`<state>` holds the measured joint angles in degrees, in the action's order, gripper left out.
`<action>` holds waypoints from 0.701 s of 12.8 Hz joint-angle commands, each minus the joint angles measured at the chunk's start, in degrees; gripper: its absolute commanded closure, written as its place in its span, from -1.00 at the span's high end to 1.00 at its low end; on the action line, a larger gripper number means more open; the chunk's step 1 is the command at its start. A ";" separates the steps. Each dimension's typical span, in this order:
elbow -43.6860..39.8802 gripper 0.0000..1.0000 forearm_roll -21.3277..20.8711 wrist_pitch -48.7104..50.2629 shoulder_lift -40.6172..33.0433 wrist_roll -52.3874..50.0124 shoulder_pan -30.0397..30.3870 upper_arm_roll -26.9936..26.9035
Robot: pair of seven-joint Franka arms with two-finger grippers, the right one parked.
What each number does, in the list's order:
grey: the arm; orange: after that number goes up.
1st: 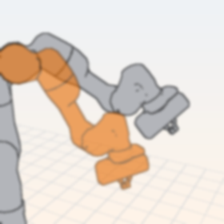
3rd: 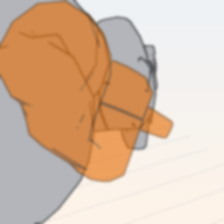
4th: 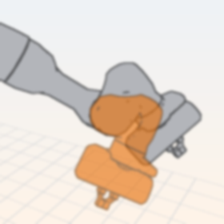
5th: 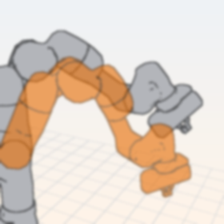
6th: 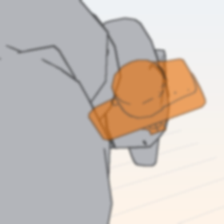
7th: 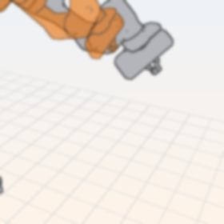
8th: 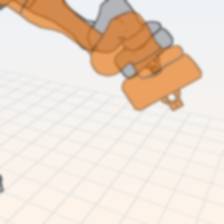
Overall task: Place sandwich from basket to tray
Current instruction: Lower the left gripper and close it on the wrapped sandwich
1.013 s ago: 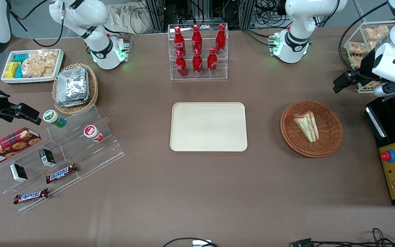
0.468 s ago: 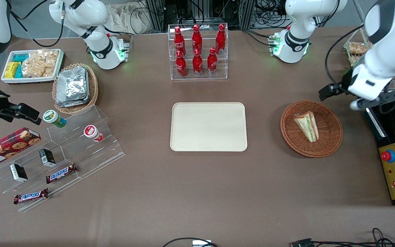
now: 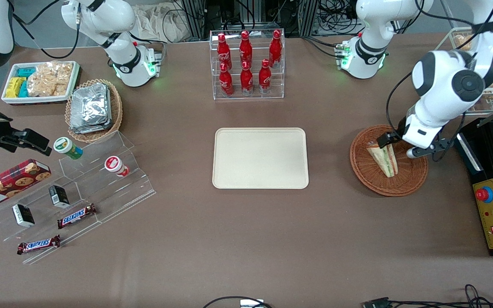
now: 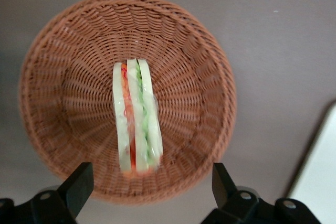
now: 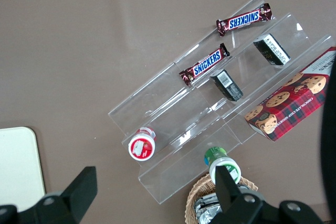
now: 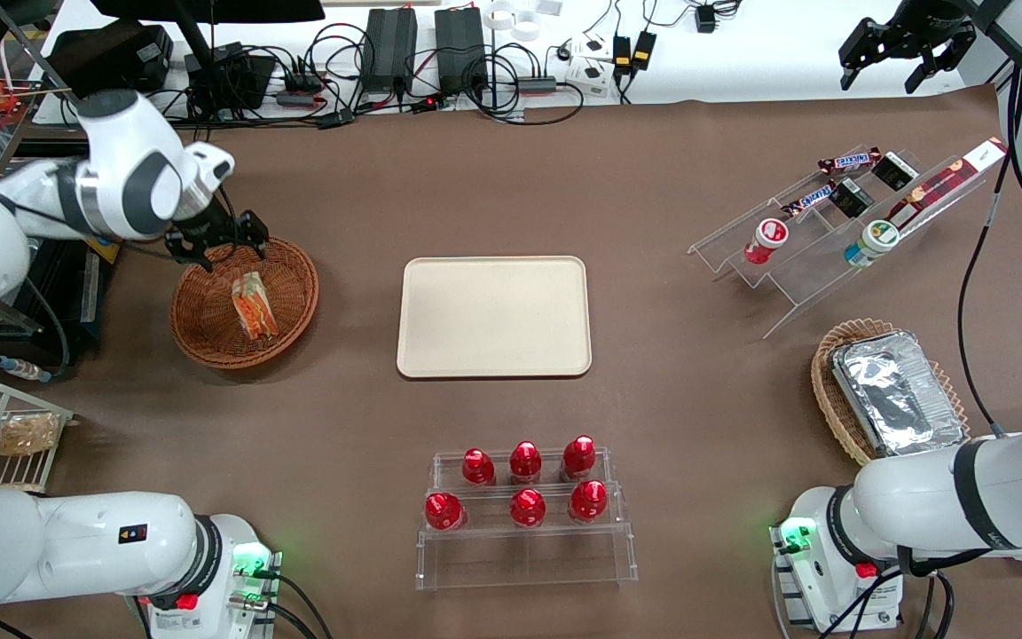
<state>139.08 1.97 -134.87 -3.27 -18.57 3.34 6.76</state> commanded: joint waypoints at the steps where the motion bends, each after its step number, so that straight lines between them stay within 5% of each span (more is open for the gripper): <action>1: 4.78 1.00 0.14 -10.99 4.39 -0.59 0.09 -1.14; 7: 6.38 0.92 0.05 -18.15 9.69 -0.24 0.09 -1.23; 8: 6.38 -0.46 0.05 -18.15 9.60 0.20 0.09 -1.23; 9: 6.29 -0.99 0.05 -18.06 9.60 0.20 0.09 -1.23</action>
<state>145.21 1.97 -152.21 6.93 -18.55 3.35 5.42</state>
